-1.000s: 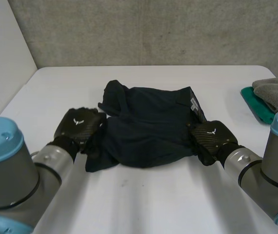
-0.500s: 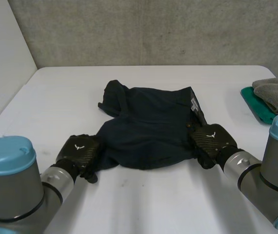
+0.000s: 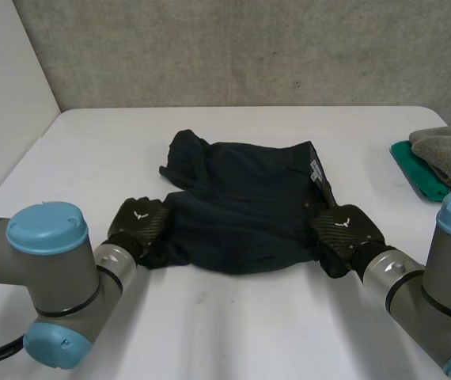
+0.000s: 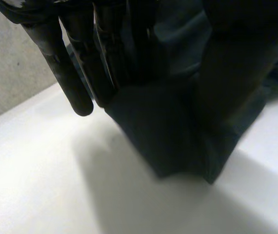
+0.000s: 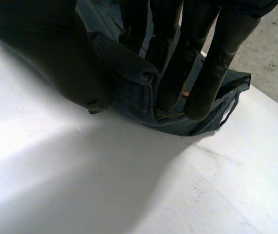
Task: Fold the laundry.
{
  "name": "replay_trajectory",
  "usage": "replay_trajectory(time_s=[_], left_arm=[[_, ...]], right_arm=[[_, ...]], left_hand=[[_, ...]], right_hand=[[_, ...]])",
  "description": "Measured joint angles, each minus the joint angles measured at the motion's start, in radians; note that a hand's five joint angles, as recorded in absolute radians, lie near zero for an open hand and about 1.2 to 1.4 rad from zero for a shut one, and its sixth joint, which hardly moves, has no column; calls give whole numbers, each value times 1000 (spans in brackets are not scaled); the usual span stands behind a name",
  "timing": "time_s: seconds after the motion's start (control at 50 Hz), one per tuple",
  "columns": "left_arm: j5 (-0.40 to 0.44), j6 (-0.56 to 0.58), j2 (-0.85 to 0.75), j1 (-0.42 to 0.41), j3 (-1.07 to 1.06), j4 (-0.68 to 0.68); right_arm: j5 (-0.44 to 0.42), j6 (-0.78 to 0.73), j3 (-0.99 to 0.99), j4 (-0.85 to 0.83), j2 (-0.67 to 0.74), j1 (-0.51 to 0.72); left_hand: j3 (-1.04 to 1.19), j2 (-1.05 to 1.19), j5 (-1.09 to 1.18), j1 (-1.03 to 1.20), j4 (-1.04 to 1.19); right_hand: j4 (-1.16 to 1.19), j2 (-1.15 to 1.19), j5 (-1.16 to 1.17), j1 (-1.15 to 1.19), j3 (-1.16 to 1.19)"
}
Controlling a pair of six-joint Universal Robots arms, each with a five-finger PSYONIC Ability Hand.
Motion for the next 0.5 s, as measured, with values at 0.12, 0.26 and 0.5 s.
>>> replay_trajectory(time_s=[0.12, 0.26, 0.5], left_arm=[[1, 50, 7, -2, 6, 35], [11, 80, 198, -3, 3, 25], [166, 76, 539, 30, 116, -114]], right_arm=[[2, -13, -24, 7, -12, -2], [14, -101, -150, 121, -112, -2], [38, -185, -538, 411, -246, -1]], left_hand=[[295, 303, 278, 231, 316], [302, 308, 278, 231, 322], [302, 308, 278, 231, 322]], right_hand=[[0, 0, 0, 0, 0], [0, 0, 0, 0, 0], [0, 0, 0, 0, 0]])
